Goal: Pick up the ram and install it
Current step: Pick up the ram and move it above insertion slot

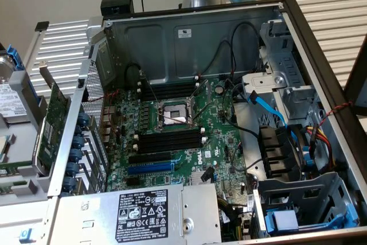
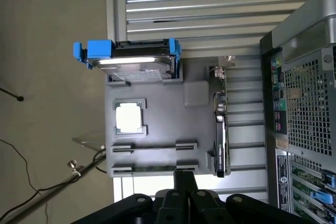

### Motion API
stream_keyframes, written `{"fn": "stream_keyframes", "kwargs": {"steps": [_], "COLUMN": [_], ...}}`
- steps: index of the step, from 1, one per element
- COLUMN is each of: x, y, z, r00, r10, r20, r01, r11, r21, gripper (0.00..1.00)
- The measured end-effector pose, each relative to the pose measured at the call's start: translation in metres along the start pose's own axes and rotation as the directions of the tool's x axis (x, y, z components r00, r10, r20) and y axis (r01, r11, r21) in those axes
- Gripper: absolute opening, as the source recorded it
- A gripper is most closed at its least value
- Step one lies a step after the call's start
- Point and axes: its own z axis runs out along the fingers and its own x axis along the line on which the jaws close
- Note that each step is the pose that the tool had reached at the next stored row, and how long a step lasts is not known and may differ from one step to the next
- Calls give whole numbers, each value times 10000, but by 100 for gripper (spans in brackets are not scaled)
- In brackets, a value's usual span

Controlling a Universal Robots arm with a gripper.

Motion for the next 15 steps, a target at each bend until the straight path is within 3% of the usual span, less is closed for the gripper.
{"fn": "stream_keyframes", "kwargs": {"steps": [2,8,12,15], "x": [5,6,6,6], "y": [0,0,0,0], "z": [0,0,1,2], "r00": [10000,9938,9831,9716], "r10": [-52,-1111,-1826,-2362], "r20": [-4,-74,-121,-157], "r01": [52,1111,1826,2363], "r11": [10000,9938,9832,9717], "r21": [0,16,21,22], "gripper": [11,11,11,11]}}
